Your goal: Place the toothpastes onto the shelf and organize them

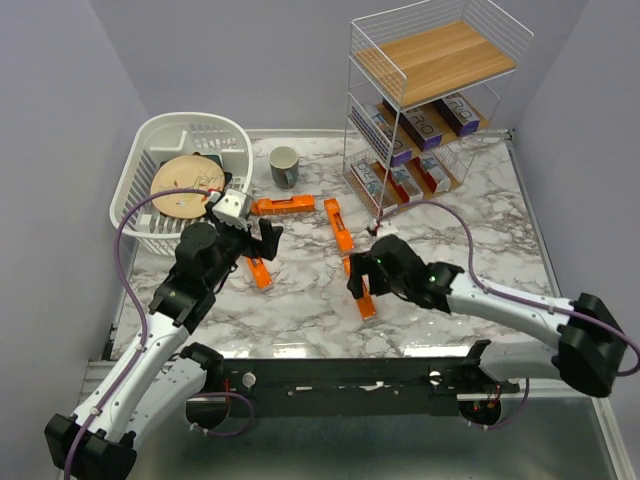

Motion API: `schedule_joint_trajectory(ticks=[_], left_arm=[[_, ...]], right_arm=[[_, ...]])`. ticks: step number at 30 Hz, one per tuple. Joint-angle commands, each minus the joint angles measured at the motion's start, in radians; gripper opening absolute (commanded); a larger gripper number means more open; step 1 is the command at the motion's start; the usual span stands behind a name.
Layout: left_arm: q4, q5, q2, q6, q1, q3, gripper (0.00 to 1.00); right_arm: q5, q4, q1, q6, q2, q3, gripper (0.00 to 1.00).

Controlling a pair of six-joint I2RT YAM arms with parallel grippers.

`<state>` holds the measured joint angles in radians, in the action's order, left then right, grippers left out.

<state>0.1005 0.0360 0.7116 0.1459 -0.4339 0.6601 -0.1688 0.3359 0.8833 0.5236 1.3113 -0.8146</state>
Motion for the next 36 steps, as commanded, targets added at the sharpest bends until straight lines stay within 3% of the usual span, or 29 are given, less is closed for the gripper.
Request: schedule_joint_trajectory(ticks=[1,9,16,28,36], left_arm=[[-0.005,-0.011,0.003,-0.009,0.001,0.012,0.99],[-0.004,-0.022,0.018,-0.009,0.001,0.007,0.99],[-0.004,-0.024,0.031,-0.011,0.001,0.007,0.99],[0.001,-0.022,0.043,-0.012,0.001,0.01,0.99],[-0.001,-0.022,0.046,-0.014,0.001,0.012,0.99]], right_arm=[[-0.204,-0.199,0.112,0.0,-0.176,0.222,0.9],[-0.408,-0.438,0.295,0.024,-0.253,0.475,0.9],[-0.478,-0.626,0.387,0.085,-0.107,0.519,0.87],[-0.607,-0.609,0.476,0.259,0.19,0.454,0.7],[-0.635,-0.511,0.519,0.285,0.126,0.454,0.53]])
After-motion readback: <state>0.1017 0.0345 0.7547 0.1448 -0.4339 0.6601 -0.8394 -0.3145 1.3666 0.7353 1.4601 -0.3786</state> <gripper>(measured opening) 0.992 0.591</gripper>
